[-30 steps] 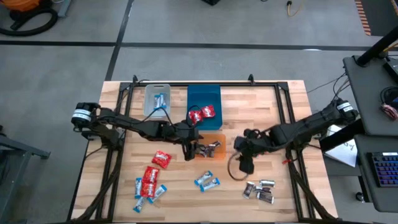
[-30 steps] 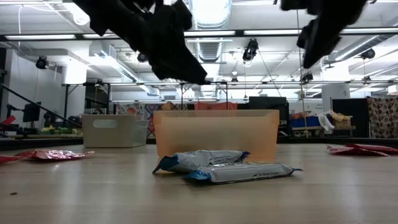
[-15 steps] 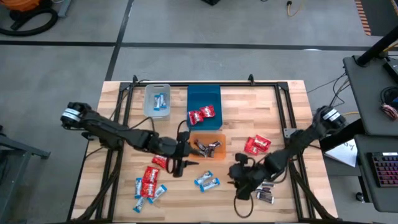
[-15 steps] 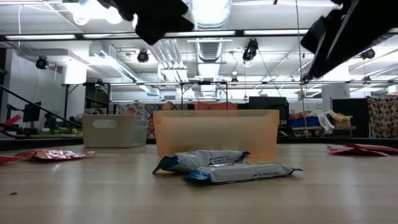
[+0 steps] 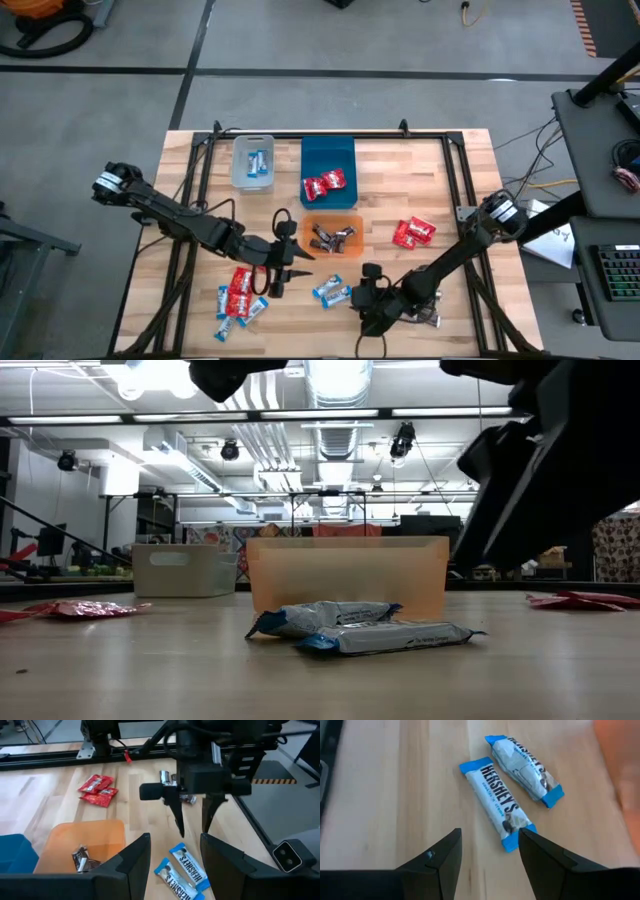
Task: Sort candy
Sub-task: Put the blue chocolate bar into the gray bin
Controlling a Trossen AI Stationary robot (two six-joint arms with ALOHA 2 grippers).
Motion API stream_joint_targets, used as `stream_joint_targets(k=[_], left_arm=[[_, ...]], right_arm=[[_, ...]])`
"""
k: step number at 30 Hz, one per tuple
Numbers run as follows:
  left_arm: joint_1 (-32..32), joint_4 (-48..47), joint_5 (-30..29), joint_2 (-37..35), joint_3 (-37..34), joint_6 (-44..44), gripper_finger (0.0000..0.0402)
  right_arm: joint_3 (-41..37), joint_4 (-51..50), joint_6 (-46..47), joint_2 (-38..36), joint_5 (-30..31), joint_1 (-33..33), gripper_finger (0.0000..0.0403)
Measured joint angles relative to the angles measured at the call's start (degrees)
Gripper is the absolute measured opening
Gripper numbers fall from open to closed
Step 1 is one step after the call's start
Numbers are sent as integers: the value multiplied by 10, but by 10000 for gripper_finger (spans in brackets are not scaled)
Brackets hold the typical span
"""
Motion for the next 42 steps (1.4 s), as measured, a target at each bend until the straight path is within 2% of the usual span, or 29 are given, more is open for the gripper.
stream_joint_targets(k=[4, 10, 21, 28, 32, 42], left_arm=[[0, -5, -1, 0, 0, -12, 155], [0, -8, -1, 0, 0, -18, 155], [0, -10, -1, 0, 0, -26, 155], [0, -11, -1, 0, -1, -28, 155], [0, -13, -1, 0, -1, -28, 155], [0, -12, -1, 0, -1, -33, 155]], right_arm=[[33, -17, -21, 29, 33, -1, 187], [45, -14, -35, 56, 40, -11, 187], [52, -2, -61, 86, 39, -26, 187], [52, 11, -67, 100, 16, -33, 184], [51, 14, -67, 101, -1, -37, 154], [49, 19, -78, 98, -16, -39, 19]])
